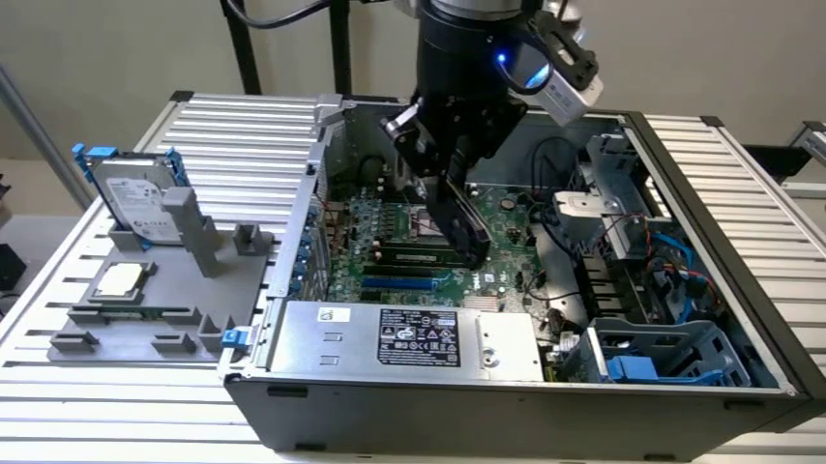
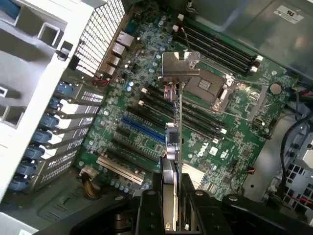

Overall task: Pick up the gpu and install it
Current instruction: 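Insert the gpu into the slot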

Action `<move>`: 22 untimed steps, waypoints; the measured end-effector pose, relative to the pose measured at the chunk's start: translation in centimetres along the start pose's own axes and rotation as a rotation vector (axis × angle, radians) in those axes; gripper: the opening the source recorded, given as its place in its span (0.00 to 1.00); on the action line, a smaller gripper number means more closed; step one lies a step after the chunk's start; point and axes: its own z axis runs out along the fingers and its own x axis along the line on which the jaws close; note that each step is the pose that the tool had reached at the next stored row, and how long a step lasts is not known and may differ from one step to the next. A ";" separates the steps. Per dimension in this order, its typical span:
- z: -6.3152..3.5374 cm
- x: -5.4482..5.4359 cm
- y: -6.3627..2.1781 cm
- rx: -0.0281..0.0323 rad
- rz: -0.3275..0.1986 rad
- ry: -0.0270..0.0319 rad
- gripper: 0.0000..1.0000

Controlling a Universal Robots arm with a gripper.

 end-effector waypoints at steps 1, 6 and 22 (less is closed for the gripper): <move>0.12 0.0 0.00 -0.0001 -0.018 0.0005 0.00; 0.67 0.0 -0.02 -0.0005 -0.108 0.0027 0.00; 2.04 0.0 -0.06 -0.0023 -0.399 0.0100 0.00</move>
